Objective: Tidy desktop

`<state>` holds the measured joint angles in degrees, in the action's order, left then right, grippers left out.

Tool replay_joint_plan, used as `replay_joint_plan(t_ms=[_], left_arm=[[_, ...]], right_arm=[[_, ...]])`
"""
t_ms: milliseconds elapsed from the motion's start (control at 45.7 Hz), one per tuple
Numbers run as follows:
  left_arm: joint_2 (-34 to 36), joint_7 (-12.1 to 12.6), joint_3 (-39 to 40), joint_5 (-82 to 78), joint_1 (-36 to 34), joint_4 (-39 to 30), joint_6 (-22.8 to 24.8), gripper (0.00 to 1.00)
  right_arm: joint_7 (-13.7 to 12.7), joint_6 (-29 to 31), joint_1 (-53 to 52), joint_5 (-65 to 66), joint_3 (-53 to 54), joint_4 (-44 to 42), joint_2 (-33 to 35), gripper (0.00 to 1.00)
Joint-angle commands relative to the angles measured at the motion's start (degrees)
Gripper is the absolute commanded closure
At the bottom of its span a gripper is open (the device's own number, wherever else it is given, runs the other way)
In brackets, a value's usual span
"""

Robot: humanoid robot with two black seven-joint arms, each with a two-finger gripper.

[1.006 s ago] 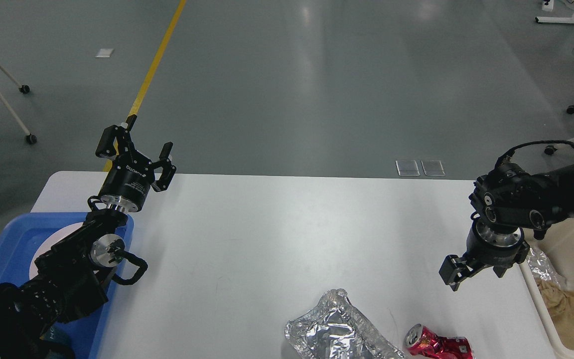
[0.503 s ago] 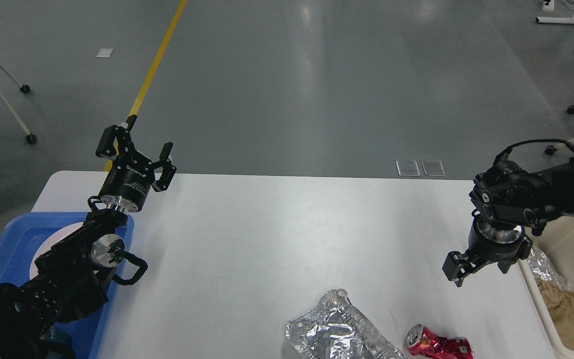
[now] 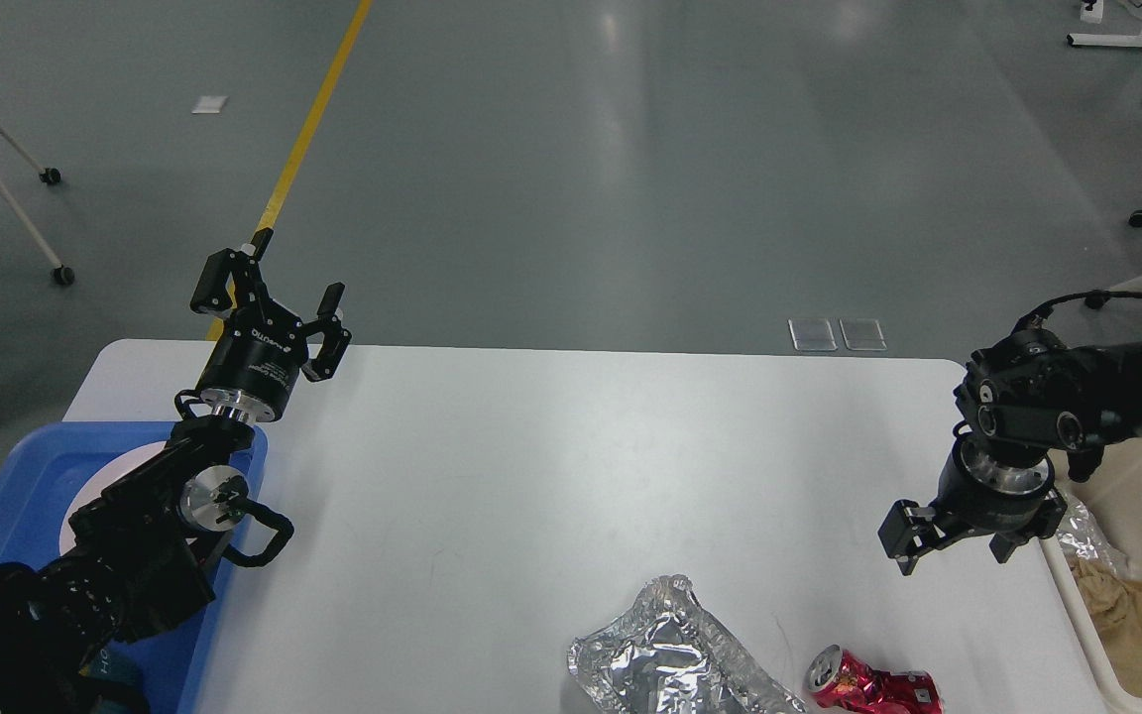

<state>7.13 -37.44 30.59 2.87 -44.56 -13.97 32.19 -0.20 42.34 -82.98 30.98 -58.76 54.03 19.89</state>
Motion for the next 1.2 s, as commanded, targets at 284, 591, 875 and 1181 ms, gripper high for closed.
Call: replay_joint_plan(t_ms=[284, 591, 875, 1181], left_arm=[[0.07, 0.00, 0.00, 0.03, 0.00, 0.00, -0.03, 0.04], [-0.01, 0.00, 0.00, 0.03, 0.00, 0.00, -0.03, 0.03], [-0.01, 0.00, 0.00, 0.03, 0.00, 0.00, 0.06, 0.03], [-0.01, 0.00, 0.00, -0.05, 0.00, 0.00, -0.03, 0.03]], right_arm=[[-0.51, 0.64, -5.00, -14.00, -8.73, 0.11, 2.52, 0.00], [-0.68, 0.46, -0.87, -30.88, -14.72, 0.63, 9.99, 0.00], [-0.42, 0.99, 7.39, -33.09, -13.49, 2.74, 15.18, 0.00], [-0.24, 7.32, 9.77, -33.35, -10.95, 5.56, 15.44, 0.00]])
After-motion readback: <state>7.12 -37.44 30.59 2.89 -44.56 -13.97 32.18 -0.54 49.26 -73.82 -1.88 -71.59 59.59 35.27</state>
